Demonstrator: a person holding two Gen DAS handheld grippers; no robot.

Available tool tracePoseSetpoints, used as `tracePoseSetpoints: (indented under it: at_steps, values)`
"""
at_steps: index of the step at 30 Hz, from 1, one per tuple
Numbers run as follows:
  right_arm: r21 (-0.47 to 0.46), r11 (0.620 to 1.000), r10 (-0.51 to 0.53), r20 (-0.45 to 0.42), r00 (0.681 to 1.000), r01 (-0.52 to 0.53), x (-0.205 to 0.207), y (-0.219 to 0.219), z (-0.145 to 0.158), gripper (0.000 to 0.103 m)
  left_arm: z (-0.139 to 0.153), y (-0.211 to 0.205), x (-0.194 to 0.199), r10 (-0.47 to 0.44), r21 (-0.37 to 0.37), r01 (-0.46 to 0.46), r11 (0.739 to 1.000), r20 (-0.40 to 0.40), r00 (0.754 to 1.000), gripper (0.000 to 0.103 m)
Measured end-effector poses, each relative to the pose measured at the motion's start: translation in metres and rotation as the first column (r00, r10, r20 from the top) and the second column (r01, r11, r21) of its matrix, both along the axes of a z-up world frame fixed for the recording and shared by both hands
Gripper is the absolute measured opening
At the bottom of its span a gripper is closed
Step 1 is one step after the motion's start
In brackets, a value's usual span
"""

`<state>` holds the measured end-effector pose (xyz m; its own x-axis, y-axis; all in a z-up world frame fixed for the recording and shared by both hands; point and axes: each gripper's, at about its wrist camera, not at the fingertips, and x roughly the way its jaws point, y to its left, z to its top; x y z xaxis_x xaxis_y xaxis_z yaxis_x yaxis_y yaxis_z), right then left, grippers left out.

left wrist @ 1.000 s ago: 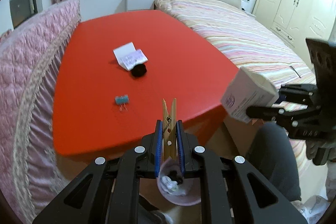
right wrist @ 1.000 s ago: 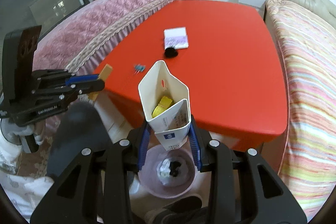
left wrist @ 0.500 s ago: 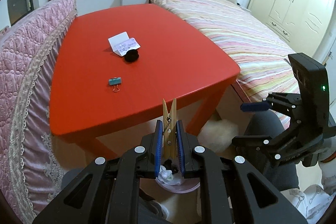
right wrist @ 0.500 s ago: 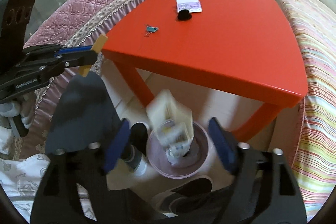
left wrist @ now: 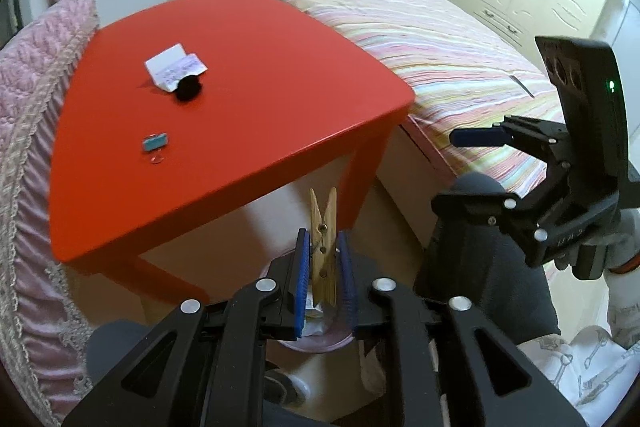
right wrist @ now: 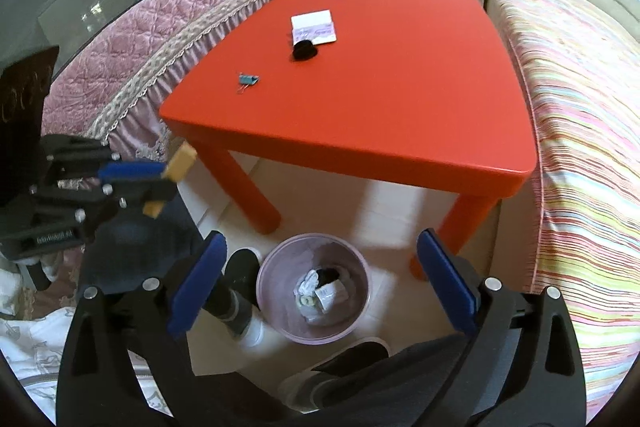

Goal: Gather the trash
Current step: 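Open the left gripper over the pink bin to drop the clothespin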

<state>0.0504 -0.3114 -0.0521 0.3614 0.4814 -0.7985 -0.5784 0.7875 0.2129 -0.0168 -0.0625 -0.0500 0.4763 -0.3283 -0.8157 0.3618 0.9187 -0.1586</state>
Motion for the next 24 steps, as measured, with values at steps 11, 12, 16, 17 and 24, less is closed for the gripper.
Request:
tracePoseSetpoints:
  at_steps: [11,12,16,17,24]
  values:
    - [0.011,1.0,-0.007,-0.011,1.0,0.007,0.002,0.001,-0.002,0.098,-0.002,0.014,0.005,0.09,0.001,-0.09,0.996,0.022,0.996,0.095]
    - [0.012,1.0,-0.005,-0.011,1.0,0.005,0.002,0.002,-0.003,0.098,-0.001,0.016,0.005,0.098,0.004,-0.098,0.995,0.023,0.995,0.095]
    - [0.015,1.0,0.002,-0.017,1.0,-0.002,0.004,0.007,-0.003,0.099,0.0,0.028,0.009,0.147,0.0,-0.147,0.989,0.025,0.989,0.095]
    - [0.018,1.0,0.005,-0.019,1.0,-0.004,0.004,0.008,-0.002,0.099,0.0,0.03,0.01,0.157,0.001,-0.157,0.988,0.025,0.987,0.095]
    - [0.033,0.999,0.023,-0.011,1.0,-0.022,0.012,0.017,0.007,0.1,0.007,0.054,0.022,0.241,0.007,-0.242,0.97,0.041,0.97,0.095]
